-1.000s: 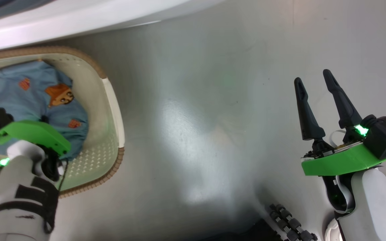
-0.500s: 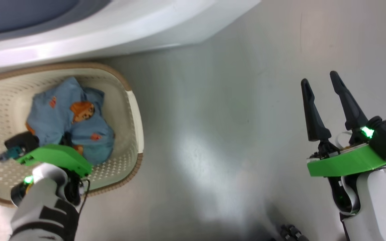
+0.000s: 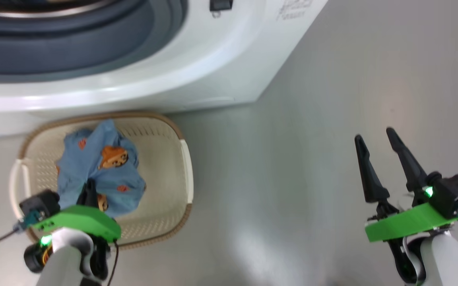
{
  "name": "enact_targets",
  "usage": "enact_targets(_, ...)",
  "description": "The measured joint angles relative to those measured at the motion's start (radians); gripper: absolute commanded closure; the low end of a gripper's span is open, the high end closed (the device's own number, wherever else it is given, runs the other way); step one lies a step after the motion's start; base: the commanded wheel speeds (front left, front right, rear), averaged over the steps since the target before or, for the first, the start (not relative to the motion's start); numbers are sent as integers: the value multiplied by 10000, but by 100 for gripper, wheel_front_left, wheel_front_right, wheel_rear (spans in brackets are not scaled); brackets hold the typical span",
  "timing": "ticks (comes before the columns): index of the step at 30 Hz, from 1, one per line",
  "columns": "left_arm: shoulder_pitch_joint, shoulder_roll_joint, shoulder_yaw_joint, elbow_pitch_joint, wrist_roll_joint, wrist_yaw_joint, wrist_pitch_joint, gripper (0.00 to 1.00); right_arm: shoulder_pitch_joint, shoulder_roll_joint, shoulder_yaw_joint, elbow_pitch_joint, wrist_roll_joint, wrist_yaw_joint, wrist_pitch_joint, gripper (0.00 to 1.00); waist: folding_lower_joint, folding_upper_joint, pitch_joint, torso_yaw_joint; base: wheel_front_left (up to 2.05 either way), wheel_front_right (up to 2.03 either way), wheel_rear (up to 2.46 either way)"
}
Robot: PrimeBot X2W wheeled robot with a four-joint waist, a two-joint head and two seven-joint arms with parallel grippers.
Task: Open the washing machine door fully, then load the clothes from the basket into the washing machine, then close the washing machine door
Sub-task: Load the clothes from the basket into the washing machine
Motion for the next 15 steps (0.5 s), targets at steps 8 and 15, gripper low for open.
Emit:
enact_targets(8,1424,-35,-35,-1147,293,-71,-2,100,840,73,-111,226,-119,0,0,0,0,0,-1434,310,0,0,0)
enact_targets(15,2623,-27,-742,-2286,301,54,0,100,1562,224,-153,357,-265,0,0,0,0,0,-2723,557,0,0,0)
